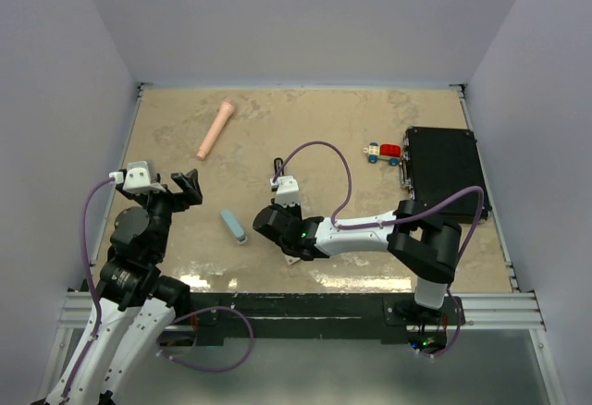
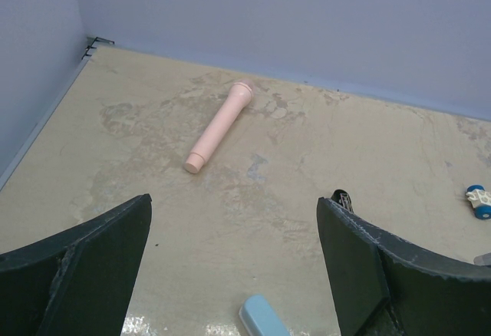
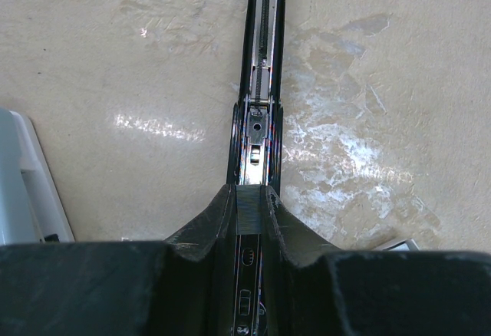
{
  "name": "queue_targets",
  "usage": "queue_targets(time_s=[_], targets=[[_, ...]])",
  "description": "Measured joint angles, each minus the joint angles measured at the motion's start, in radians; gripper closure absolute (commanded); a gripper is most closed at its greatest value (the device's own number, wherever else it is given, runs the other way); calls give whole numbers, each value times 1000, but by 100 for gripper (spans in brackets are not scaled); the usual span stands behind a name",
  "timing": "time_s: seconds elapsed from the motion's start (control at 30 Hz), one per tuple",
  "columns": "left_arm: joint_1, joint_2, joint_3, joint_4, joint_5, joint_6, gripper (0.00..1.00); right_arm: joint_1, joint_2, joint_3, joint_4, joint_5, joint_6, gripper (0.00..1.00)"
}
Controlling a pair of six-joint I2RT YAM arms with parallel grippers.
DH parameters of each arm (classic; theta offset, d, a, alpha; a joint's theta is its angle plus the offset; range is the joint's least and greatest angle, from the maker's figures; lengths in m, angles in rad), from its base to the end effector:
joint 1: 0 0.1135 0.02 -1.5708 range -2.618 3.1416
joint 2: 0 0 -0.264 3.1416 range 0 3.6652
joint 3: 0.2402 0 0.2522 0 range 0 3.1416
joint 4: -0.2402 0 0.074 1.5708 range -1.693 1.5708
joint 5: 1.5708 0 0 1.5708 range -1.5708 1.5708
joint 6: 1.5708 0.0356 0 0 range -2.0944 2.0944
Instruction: Load the staples into the stapler
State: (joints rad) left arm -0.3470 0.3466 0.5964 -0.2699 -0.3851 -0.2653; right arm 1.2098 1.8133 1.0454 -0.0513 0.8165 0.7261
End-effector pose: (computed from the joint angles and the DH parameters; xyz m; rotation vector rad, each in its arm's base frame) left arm 0.0997 -0.0218 0.3197 -0.2347 1.5746 -0.1712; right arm 0.1544 0.3355 0.1709 -0.1527 2.0934 0.1650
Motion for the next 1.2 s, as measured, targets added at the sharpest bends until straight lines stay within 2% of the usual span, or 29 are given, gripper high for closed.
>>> queue_targets(time_s=[0.53, 0.73, 1.2], targets=[[0, 0, 0, 0, 0, 0, 7, 0, 21, 5, -1, 1, 0, 95], [0, 0, 0, 0, 0, 0, 7, 0, 28, 13, -5, 2, 5, 87], [0, 0, 0, 0, 0, 0, 7, -1, 34, 22, -9, 2, 16, 77]])
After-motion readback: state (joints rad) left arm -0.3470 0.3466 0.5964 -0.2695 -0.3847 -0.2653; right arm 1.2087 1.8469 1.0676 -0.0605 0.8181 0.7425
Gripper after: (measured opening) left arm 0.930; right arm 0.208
